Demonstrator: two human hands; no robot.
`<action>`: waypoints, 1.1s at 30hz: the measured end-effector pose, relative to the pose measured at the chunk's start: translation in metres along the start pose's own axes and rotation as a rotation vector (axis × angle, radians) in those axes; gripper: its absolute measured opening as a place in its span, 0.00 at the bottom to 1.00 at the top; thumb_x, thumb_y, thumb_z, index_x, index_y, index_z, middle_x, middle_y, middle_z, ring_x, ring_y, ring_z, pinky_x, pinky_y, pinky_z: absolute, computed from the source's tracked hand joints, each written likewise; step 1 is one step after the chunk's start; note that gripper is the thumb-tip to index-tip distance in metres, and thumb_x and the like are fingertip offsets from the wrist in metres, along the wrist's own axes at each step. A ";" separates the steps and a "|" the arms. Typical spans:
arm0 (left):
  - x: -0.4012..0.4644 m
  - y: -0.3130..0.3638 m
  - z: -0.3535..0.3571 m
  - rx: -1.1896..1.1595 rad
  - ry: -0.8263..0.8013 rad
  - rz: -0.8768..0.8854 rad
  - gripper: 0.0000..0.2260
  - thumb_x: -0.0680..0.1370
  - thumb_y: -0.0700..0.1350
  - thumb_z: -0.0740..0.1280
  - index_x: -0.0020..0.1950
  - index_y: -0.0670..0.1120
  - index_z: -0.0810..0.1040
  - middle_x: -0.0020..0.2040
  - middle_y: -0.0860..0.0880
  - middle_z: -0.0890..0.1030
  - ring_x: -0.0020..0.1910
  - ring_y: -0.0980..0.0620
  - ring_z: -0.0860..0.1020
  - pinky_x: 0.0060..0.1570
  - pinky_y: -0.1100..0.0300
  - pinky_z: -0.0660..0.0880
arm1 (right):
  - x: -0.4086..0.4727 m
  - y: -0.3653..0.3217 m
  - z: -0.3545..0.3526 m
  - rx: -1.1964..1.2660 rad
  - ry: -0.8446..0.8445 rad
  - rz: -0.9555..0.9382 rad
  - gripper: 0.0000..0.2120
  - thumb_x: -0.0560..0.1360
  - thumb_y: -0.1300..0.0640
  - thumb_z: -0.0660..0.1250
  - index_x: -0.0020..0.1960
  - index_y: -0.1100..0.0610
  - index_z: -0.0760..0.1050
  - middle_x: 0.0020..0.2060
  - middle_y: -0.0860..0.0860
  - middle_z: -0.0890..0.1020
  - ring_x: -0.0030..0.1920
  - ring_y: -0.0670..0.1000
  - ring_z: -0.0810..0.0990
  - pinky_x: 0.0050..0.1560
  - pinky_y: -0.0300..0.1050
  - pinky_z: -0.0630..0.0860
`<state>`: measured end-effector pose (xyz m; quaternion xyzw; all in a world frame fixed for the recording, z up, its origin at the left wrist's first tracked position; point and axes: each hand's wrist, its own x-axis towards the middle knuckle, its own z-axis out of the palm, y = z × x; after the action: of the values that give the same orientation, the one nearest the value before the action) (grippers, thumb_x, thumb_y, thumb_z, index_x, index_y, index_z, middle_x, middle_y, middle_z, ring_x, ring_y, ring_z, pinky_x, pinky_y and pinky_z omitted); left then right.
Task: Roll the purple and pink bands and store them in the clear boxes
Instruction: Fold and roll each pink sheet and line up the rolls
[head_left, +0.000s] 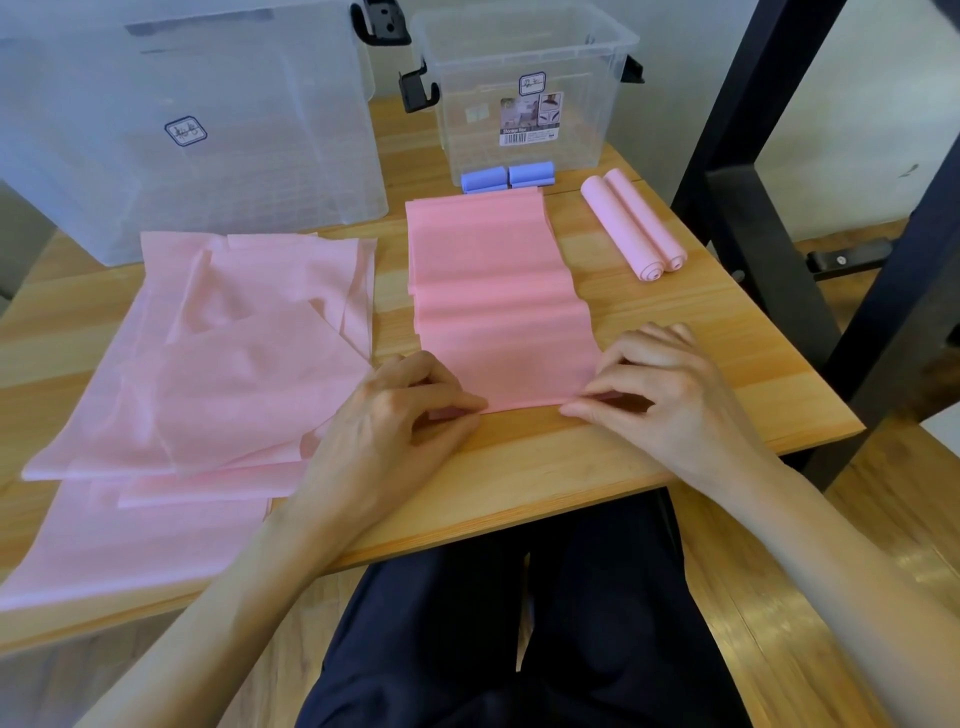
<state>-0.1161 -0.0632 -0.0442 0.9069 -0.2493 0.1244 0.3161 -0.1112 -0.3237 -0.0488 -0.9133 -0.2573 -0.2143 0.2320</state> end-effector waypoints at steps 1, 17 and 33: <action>0.001 0.000 -0.001 -0.022 0.004 -0.025 0.04 0.76 0.46 0.73 0.49 0.52 0.86 0.44 0.58 0.77 0.45 0.55 0.77 0.47 0.61 0.74 | 0.000 0.000 0.000 -0.030 0.010 -0.022 0.16 0.74 0.45 0.69 0.42 0.57 0.85 0.38 0.49 0.81 0.42 0.51 0.76 0.46 0.48 0.69; 0.019 0.005 -0.016 -0.046 -0.215 -0.351 0.05 0.76 0.50 0.71 0.40 0.54 0.81 0.42 0.56 0.78 0.44 0.61 0.75 0.41 0.74 0.69 | 0.015 -0.004 -0.011 0.147 -0.283 0.324 0.08 0.75 0.49 0.69 0.42 0.52 0.80 0.43 0.42 0.73 0.51 0.45 0.67 0.54 0.40 0.61; 0.005 -0.001 -0.008 0.139 -0.056 0.090 0.10 0.79 0.45 0.64 0.50 0.50 0.85 0.45 0.55 0.78 0.45 0.52 0.76 0.43 0.55 0.75 | -0.004 -0.009 0.001 0.034 -0.110 0.030 0.04 0.78 0.64 0.66 0.48 0.60 0.80 0.46 0.47 0.76 0.49 0.45 0.74 0.48 0.45 0.76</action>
<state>-0.1122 -0.0588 -0.0367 0.9177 -0.2892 0.1300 0.2394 -0.1195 -0.3176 -0.0483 -0.9233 -0.2594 -0.1559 0.2364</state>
